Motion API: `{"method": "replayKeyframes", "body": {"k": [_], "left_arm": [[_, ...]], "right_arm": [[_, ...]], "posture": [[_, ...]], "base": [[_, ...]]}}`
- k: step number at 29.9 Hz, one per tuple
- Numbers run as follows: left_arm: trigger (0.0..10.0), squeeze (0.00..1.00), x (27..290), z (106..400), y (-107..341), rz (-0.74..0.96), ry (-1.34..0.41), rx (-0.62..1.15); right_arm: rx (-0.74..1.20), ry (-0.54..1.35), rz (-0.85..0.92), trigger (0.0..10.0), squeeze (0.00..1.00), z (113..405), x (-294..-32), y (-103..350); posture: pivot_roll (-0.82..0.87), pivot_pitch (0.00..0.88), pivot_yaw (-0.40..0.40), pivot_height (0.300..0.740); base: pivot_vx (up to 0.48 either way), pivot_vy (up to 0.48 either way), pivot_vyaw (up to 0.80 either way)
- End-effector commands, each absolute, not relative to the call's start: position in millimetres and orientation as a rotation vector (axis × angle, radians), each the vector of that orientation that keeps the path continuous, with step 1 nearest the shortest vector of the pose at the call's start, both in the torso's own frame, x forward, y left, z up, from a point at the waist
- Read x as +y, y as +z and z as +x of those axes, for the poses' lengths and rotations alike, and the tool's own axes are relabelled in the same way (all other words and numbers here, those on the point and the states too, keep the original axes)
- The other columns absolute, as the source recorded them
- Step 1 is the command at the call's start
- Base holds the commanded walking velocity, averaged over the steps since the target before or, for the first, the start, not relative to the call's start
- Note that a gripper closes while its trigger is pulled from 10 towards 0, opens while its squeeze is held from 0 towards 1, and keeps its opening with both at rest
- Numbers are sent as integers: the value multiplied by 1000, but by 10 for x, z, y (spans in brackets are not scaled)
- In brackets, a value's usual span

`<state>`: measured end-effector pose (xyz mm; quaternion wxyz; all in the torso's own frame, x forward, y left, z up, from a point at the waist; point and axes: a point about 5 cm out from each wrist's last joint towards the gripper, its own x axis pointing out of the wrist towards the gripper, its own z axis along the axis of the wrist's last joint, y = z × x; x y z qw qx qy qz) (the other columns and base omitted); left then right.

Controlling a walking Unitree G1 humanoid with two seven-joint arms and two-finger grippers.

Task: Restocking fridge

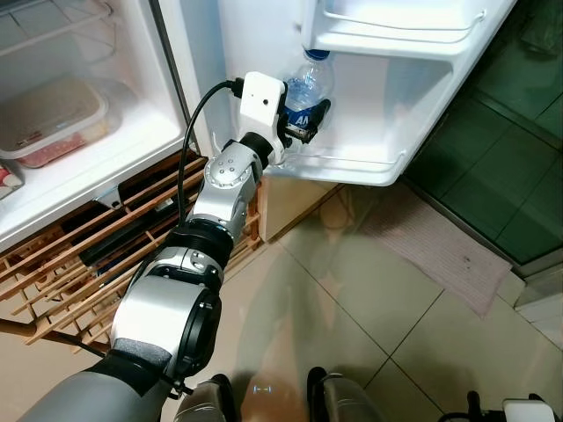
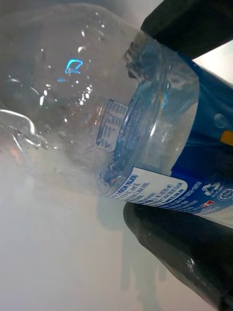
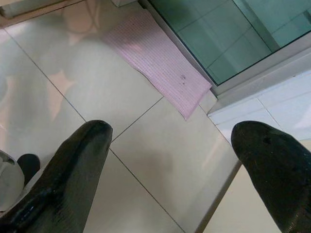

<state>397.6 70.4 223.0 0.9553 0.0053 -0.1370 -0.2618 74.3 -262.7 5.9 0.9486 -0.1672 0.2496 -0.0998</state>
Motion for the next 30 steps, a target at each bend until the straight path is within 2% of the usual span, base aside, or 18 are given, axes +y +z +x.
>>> {"method": "replayKeyframes", "body": {"k": [1, 2, 3, 9, 15, 22, 30], "left_arm": [[10000, 380, 787, 3975, 2194, -4, -504, -269], [10000, 380, 801, 3974, 2218, 3, -496, -282], [10000, 0, 818, 3966, 2247, 5, -490, -298], [10000, 0, 890, 3848, 2340, -27, -479, -363], [10000, 0, 974, 3804, 2320, 22, -435, -355], [10000, 0, 847, 3682, 2345, 37, -478, -359], [10000, 0, 871, 3642, 2480, 41, -460, -399]], "right_arm": [[541, -219, -348, 10000, 0, 684, -2699, 46], [541, -218, -348, 10000, 0, 693, -2704, 46], [539, -217, -349, 10000, 0, 714, -2712, 45], [523, -210, -348, 10000, 0, 820, -2742, 34], [518, -193, -351, 10000, 0, 922, -2773, 20], [513, -193, -348, 10000, 0, 985, -2801, -4], [510, -188, -346, 10000, 0, 1046, -2828, -26]], "posture": [[-229, 217, -60, 740], [-229, 217, -60, 740], [-224, 211, -60, 740], [-208, 198, -66, 740], [-182, 184, -73, 740], [-179, 169, -70, 740], [-168, 156, -71, 740]], "base": [[0, 0, 0], [0, 0, 0], [0, 0, 0], [0, 0, 0], [0, 0, 0], [0, 0, 0], [0, 0, 0]]}}
